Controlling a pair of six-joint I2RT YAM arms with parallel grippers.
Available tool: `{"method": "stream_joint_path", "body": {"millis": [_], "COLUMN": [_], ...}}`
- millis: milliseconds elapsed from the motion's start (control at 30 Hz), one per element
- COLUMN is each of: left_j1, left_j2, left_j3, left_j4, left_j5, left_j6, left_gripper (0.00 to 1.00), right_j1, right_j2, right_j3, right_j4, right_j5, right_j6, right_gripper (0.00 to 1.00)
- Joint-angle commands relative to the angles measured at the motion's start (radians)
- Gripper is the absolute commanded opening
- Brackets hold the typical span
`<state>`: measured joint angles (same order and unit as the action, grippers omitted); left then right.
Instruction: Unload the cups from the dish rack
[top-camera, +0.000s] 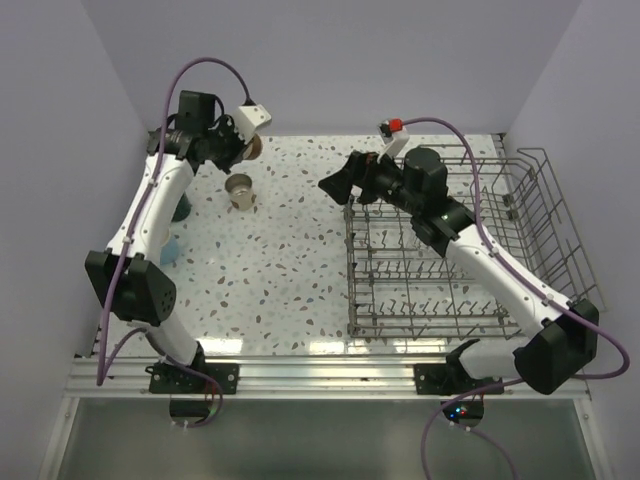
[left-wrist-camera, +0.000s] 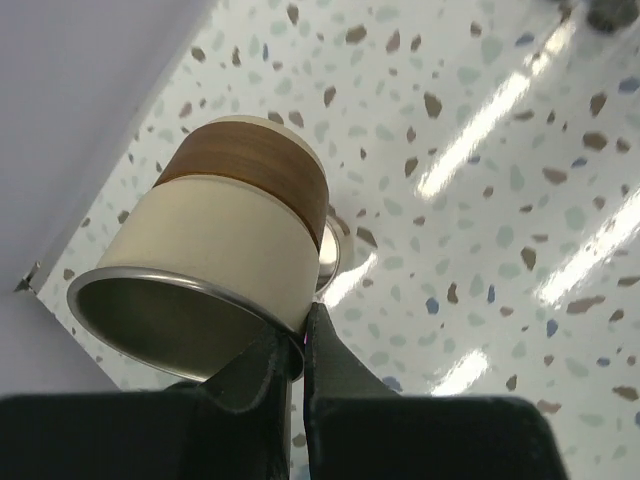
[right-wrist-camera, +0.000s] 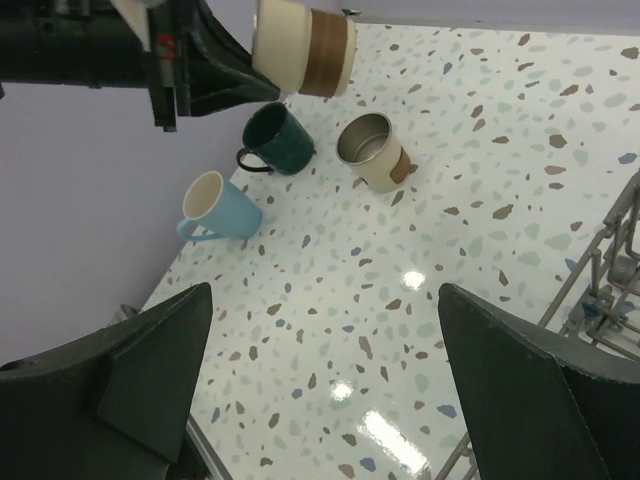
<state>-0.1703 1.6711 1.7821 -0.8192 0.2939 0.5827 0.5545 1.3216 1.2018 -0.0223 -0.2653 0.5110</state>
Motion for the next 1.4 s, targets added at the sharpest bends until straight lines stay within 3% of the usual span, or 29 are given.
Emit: {"method": "stream_joint_path", "body": {"millis": [0,133,300,367,667,833,1000,1367], "left_j1": [0.002,0.000,-0.001,-0.001,-0.003,-0.014,-0.063,-0.086], "left_j2": [0.105,0.208,0.262,0.271,0.271,0.363,0.375,0.469], "left_j3": [0.091,0.146,0.108,0.138,0.175,0.226,0.139,0.183], "left_j4": [-0.222,-0.331,-0.242,-0.229,-0.251,-0.327,-0.302,-0.330], "left_j5": [-0.124,-0.148,-0.259,-0.236,-0.223,-0.231,-0.349,-0.438], "left_j6": [0.164,0.177,0.151,0.137,0.178,0.178,0.174,0.187], "left_gripper": [0.00,0.00,0.00,0.00,0.00,0.00,0.00,0.00], "right_j1": [0.002,0.004,0.004,0.004,0.004,0.004,0.004,0.004], "right_j2": [-0.047,-0.055,-0.076,-0.081,-0.090,-0.079,-0.076,-0.062], "right_j3": [-0.016,-0.027,-0.050,-0.057,-0.077,-0.074,-0.102,-0.096], "right_j4": [-0.037,-0.067,-0.080,-0.083,-0.094,-0.100,-0.102,-0.116], "right_j5": [0.046,0.049,0.072,0.069,0.075,0.063,0.064,0.063], "right_j6": [-0.066,-0.088,-0.103,-0.104,-0.112,-0.108,-0.104,-0.104], "right_gripper": [0.98,0.98,0.98,0.98,0.98,0.98,0.98,0.98]}}
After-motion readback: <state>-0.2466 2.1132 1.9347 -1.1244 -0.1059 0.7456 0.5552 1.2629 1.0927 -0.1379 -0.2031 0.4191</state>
